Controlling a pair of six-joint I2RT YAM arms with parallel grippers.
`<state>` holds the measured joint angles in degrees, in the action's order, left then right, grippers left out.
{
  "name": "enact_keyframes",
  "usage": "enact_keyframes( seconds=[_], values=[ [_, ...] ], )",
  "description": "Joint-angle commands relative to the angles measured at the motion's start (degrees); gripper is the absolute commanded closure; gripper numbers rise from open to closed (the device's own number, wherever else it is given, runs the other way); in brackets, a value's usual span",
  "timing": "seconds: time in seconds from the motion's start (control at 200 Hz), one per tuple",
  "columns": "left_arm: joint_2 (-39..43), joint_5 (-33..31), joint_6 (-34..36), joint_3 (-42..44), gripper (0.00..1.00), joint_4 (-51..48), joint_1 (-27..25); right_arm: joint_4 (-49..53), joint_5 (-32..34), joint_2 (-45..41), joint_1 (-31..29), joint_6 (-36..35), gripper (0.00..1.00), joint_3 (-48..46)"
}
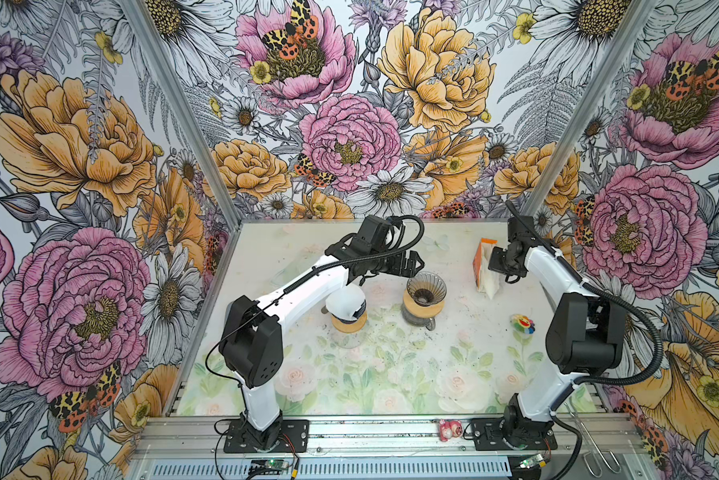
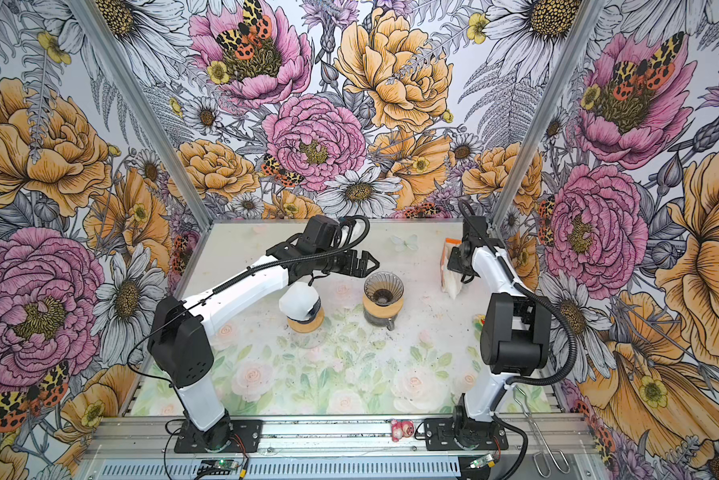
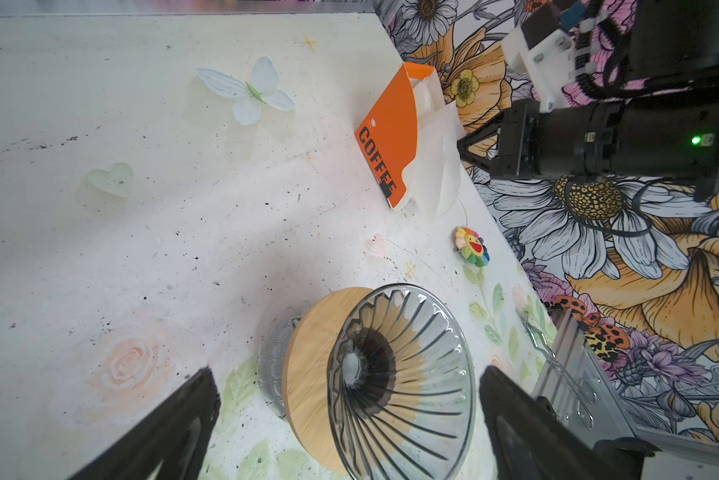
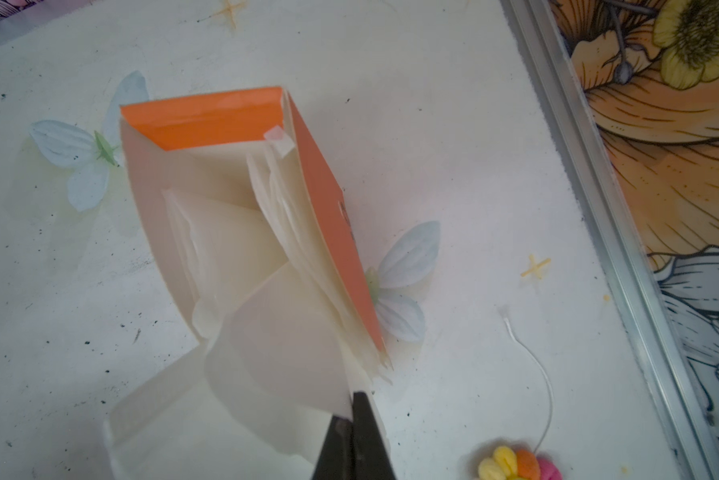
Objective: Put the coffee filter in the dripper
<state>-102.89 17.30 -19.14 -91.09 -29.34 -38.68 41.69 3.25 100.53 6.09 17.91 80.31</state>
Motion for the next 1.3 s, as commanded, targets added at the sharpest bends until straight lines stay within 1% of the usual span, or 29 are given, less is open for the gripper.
enact_keyframes(
  seconds=[0.0,0.08,0.11,0.325,0.49,0.761,1.031,1.296],
  values=[
    [-0.8,1.1,1.2,-1.9,0.01,0.0,-0.3,-0.3,0.6,-0.1,0.3,-0.4,0.93,1.2],
    [-0.9,1.2,1.2,-1.8,0.01,0.0,-0.3,-0.3,0.0,0.4,0.3,-0.3,0.92,1.5],
    [-2.9,1.2,1.2,-1.9,0.01,-0.1,-0.2,-0.3,-0.3,0.7,0.3,-0.3,0.92,1.5],
    [-3.4,1.5,1.2,-2.4,0.01,0.0,-0.2,-0.3,-1.0,2.6,0.2,0.1,0.9,1.3],
    [-3.8,1.7,1.1,-2.8,0.01,0.0,-0.2,-0.3,-0.8,2.4,0.1,0.2,0.84,1.1],
    [-4.1,1.8,1.0,-3.1,0.01,0.0,-0.3,-0.3,-0.5,-1.8,0.1,0.0,0.73,0.4],
    [-4.1,2.1,1.1,-3.2,0.01,0.0,-0.3,-0.2,-0.7,-7.1,-0.5,-0.4,0.67,-2.0],
    [-3.8,2.1,1.1,-3.1,0.01,0.1,-0.5,-0.2,-2.1,-11.4,-4.3,-1.4,0.65,-5.5]
  ],
)
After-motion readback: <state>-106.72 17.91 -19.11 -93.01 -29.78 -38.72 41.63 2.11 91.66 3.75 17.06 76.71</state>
